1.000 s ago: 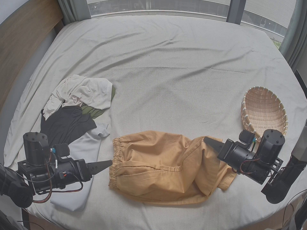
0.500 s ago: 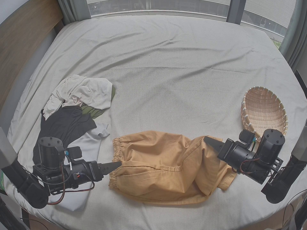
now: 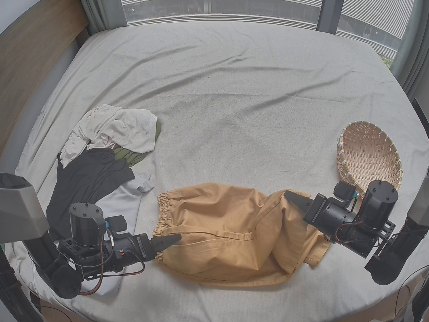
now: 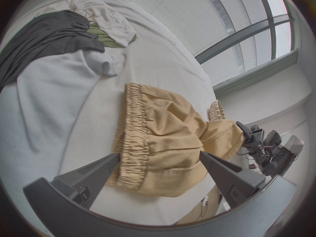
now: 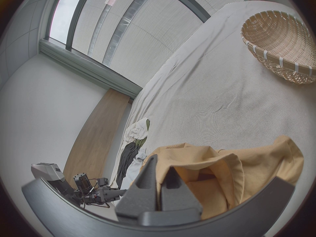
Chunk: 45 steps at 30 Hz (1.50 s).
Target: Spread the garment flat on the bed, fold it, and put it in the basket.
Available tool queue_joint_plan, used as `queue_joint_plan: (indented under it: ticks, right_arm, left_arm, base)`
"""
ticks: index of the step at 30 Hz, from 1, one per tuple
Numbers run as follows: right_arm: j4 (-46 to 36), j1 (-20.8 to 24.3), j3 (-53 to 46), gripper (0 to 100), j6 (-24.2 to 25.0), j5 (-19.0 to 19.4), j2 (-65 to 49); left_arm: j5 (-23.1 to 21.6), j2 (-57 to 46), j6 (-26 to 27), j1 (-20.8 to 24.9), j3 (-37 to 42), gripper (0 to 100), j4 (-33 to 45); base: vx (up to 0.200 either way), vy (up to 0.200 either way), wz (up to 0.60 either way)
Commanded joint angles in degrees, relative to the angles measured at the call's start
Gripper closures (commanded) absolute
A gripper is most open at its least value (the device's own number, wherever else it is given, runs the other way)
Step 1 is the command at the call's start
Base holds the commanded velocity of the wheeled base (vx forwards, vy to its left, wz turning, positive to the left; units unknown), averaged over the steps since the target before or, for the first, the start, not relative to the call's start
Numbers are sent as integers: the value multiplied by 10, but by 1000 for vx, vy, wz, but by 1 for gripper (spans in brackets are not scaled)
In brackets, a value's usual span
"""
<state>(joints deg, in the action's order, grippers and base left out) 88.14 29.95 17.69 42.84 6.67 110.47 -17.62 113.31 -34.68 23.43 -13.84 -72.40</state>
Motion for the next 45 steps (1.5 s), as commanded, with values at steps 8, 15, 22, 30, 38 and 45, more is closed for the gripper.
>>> queue_joint_plan:
  ticks: [8,15,22,30,38,45]
  right_arm:
    - [0,-1,-3,100,1,0,-1]
    - [0,0,1,100,1,0,1]
    - [0,0,0,100,1,0,-1]
    - [0,0,-1,100,0,0,-2]
    - [0,1,-1,100,0,0,0]
    - [0,0,-2,100,0,0,1]
  left_arm:
    - [-1,21,-7,28,19,0,-63]
    - [0,38,-12,34,51,0,-132]
    - [5,90,-6,32,45,0,-165]
    - [1,91,-7,34,42,0,-165]
    - [0,89,-6,34,36,0,-165]
    - [-16,47,-21,53,41,0,-166]
  base:
    - [0,0,0]
    - [0,0,0]
    - [0,0,0]
    - [0,0,0]
    - [0,0,0]
    - [0,0,0]
